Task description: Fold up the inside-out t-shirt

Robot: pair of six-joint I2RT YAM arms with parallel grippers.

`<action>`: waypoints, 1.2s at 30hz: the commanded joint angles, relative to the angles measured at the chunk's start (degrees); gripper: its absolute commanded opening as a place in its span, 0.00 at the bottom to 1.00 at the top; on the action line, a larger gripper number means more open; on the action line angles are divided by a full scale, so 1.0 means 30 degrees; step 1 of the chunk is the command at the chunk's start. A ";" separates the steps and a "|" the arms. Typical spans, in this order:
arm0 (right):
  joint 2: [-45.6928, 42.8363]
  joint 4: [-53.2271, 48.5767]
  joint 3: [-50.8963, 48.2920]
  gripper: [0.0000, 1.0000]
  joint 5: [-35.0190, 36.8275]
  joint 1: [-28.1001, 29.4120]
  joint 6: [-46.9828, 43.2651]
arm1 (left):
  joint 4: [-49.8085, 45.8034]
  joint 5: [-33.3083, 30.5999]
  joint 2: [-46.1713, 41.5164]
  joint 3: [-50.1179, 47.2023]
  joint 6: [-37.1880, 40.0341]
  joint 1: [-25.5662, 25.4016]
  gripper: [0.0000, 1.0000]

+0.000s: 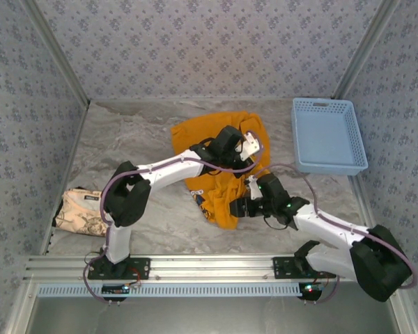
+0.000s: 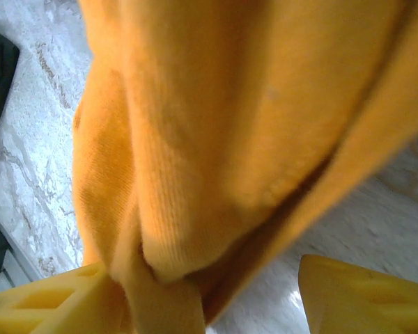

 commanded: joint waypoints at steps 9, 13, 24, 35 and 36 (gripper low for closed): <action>0.2828 -0.0598 0.3139 0.00 0.5962 0.1523 -0.2904 | 0.1920 -0.0992 -0.3540 -0.1510 -0.2452 0.3023 0.00; 0.2518 -0.4764 0.7903 0.00 0.8164 -0.1039 -0.5964 | 0.1636 -0.3249 -0.5292 -0.0900 -0.3891 0.5514 0.00; 1.3279 -1.2149 3.3587 0.00 1.0930 -0.4973 -1.3402 | -0.2875 -0.3594 -0.2751 1.0204 -0.6246 1.1587 0.00; 1.2756 -1.3528 3.6187 0.00 1.2368 -0.3345 -1.5569 | -0.6477 -0.1024 -0.3130 1.4155 -0.5759 1.1444 0.00; 1.1823 -1.2780 3.4691 0.00 1.2336 -0.3086 -1.5677 | -0.6612 -0.0970 -0.3653 1.3626 -0.5682 1.1342 0.00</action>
